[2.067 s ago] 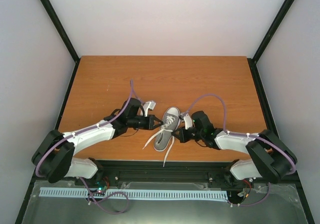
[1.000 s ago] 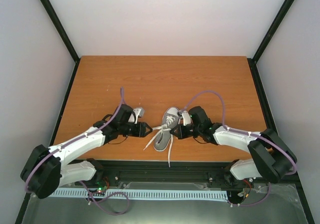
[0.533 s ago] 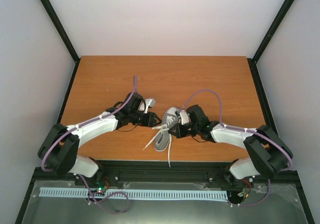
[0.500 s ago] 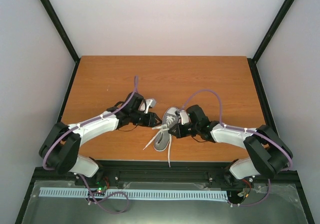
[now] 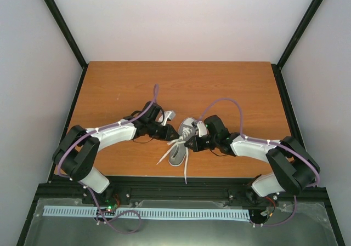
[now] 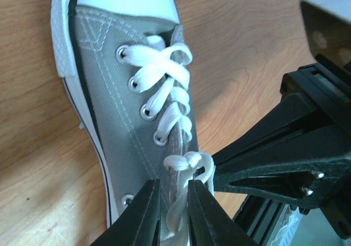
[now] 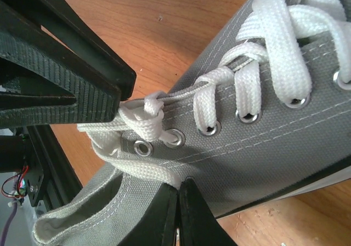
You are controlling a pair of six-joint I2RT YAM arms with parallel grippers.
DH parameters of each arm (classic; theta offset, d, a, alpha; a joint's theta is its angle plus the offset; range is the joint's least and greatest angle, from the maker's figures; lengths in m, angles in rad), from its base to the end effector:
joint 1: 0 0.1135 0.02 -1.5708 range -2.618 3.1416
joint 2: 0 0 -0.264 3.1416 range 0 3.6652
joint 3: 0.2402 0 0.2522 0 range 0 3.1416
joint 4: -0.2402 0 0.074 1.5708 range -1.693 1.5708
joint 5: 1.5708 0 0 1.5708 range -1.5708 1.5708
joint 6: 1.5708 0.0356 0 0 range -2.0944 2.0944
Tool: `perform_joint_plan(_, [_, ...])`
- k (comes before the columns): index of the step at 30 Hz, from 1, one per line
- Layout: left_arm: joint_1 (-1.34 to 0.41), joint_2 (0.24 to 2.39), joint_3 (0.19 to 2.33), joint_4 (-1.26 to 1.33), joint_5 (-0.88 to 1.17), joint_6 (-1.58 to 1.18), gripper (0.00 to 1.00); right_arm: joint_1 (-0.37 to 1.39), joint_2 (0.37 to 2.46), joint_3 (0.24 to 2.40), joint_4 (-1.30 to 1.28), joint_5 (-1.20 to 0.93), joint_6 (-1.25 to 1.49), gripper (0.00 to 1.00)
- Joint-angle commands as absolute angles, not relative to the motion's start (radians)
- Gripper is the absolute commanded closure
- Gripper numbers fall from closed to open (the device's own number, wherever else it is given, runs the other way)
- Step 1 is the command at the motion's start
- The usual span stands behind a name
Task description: Tie the shoes
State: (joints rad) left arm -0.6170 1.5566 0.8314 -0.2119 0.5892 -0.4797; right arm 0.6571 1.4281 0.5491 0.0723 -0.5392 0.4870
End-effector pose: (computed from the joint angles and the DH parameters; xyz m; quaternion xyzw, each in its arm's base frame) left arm 0.2338 -0.1901 0.1764 0.1526 0.9009 -0.3909 0.1106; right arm 0.1925 0.1716 0.1490 -0.1749 0.8827 0.4023 0.1684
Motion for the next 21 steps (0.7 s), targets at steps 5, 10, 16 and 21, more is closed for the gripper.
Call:
perform_joint_plan(5, [-0.612,1.528,0.822,-0.109,0.607,-0.487,0.99,0.672,1.405,0.573,0.103,-0.520,0.519,0.97])
perform_joint_plan(10, [-0.612,1.494,0.789,-0.058,0.585,-0.507,0.99,0.693,1.358,0.582,0.097,-0.452,0.546,0.97])
perform_joint_plan(16, [-0.612,1.458,0.767,-0.024,0.565,-0.514,0.99,0.720,1.330,0.593,0.103,-0.380,0.564,0.97])
perform_joint_plan(21, [-0.612,1.455,0.756,-0.006,0.569,-0.521,0.99,0.735,1.339,0.602,0.116,-0.365,0.571,0.97])
